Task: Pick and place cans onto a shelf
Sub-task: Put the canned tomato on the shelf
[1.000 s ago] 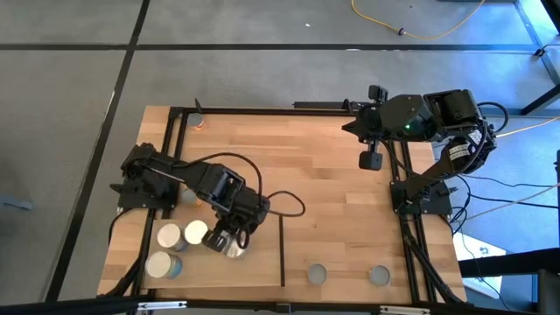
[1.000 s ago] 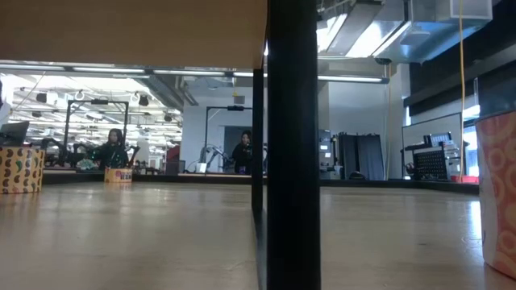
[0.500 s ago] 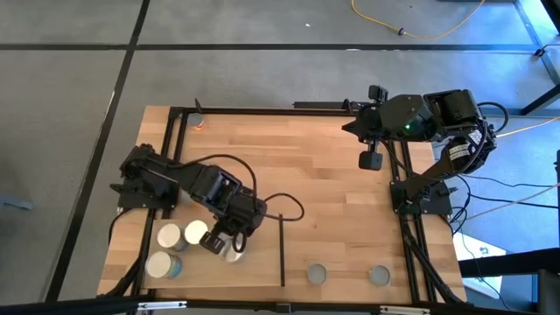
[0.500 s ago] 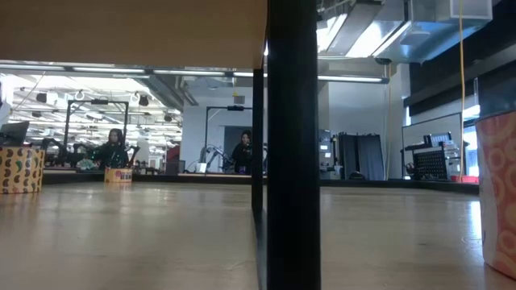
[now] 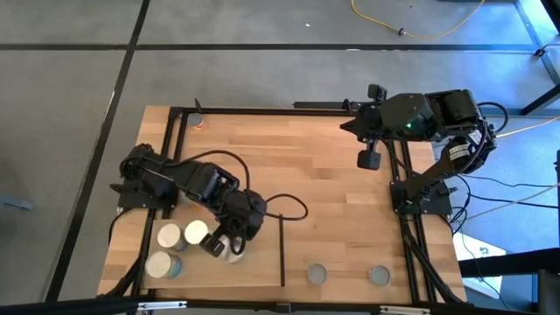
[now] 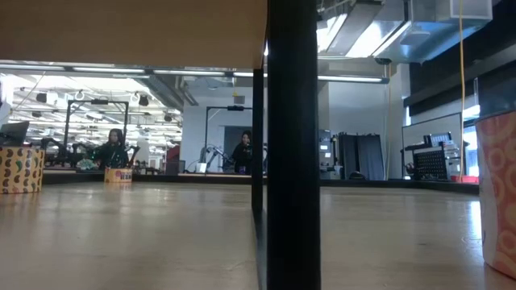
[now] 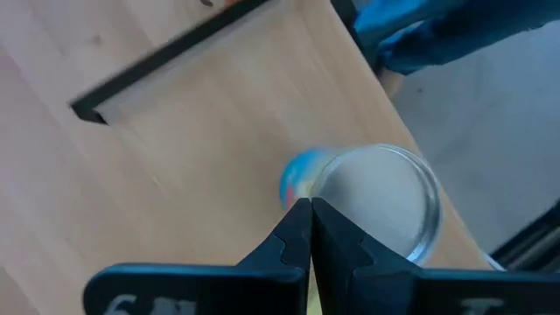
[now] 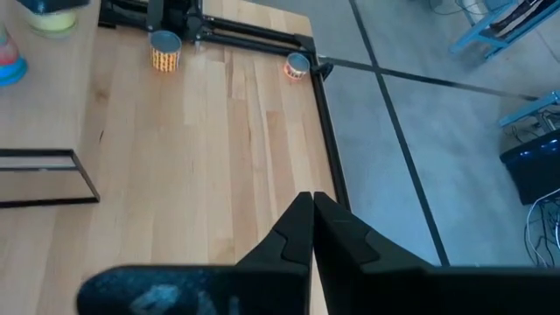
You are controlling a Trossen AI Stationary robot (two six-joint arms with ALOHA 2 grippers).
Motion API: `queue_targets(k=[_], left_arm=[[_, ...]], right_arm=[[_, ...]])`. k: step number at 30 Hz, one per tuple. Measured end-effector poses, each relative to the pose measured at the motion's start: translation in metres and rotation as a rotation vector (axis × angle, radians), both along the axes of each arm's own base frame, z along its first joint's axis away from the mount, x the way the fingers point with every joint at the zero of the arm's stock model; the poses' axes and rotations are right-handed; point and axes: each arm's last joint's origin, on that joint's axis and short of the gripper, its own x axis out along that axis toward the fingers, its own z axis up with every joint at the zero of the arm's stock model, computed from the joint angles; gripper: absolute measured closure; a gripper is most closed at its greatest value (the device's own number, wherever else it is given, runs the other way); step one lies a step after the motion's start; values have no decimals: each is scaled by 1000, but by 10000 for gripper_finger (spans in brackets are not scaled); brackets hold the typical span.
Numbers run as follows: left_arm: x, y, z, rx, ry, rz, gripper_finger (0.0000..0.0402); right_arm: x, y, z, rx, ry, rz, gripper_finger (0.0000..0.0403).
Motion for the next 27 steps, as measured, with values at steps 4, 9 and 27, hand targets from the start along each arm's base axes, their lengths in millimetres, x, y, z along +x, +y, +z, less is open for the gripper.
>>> queue_targets(k=[4, 9, 27], left_arm=[[1, -1, 0, -7, -19, -35, 401], [4, -3, -5, -30, -25, -65, 401], [10, -17, -3, 0, -104, 251, 401]], right_arm=[[0, 0, 0, 0, -6, 0, 389], [0, 0, 0, 1, -6, 0, 389], [1, 0, 1, 1, -8, 0, 389]])
